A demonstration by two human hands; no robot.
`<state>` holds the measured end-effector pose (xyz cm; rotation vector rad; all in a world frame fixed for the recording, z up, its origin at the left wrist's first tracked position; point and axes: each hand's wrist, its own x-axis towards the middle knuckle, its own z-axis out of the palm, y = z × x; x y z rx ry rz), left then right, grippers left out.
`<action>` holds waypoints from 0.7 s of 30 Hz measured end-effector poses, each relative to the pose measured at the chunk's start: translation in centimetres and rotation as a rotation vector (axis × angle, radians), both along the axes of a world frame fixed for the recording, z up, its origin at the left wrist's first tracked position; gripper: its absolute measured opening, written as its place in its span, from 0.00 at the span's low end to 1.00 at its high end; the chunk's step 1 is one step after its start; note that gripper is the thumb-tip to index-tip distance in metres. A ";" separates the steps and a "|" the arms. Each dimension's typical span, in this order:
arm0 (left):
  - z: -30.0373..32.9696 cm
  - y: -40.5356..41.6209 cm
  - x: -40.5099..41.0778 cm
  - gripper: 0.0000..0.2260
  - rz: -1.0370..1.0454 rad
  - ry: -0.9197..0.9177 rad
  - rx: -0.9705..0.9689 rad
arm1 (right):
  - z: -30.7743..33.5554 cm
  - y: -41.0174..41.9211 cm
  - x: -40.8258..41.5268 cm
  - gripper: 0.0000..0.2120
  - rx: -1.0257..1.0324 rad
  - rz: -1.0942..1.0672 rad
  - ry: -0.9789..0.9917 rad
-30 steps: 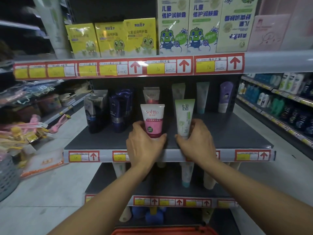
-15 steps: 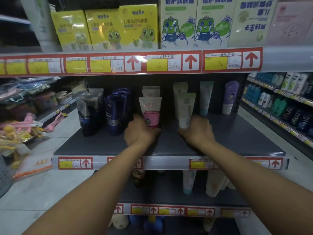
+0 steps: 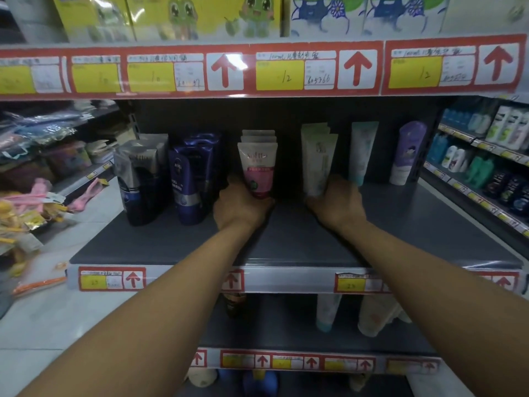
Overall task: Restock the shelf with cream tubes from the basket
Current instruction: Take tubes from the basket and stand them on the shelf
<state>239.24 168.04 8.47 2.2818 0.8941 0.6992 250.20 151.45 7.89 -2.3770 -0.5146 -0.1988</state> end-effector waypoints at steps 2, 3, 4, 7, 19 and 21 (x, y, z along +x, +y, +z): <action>-0.3 -0.1 0.1 0.38 -0.018 -0.006 -0.013 | -0.3 -0.2 0.1 0.29 0.027 0.018 -0.004; -0.4 -0.1 0.0 0.38 -0.026 -0.004 -0.022 | -0.4 -0.2 0.1 0.29 0.035 0.023 -0.004; -0.5 0.0 0.0 0.39 -0.031 -0.001 -0.026 | -0.4 -0.2 0.0 0.30 0.043 0.025 -0.005; -0.5 0.2 0.1 0.39 -0.032 0.012 -0.029 | -0.3 -0.2 -0.2 0.29 0.044 0.018 -0.031; -0.9 0.8 0.3 0.29 -0.052 -0.024 -0.017 | -0.7 -0.1 0.4 0.23 0.032 0.015 -0.046; -1.0 0.8 0.4 0.29 -0.055 -0.026 -0.011 | -0.7 -0.1 0.6 0.23 0.024 0.017 -0.054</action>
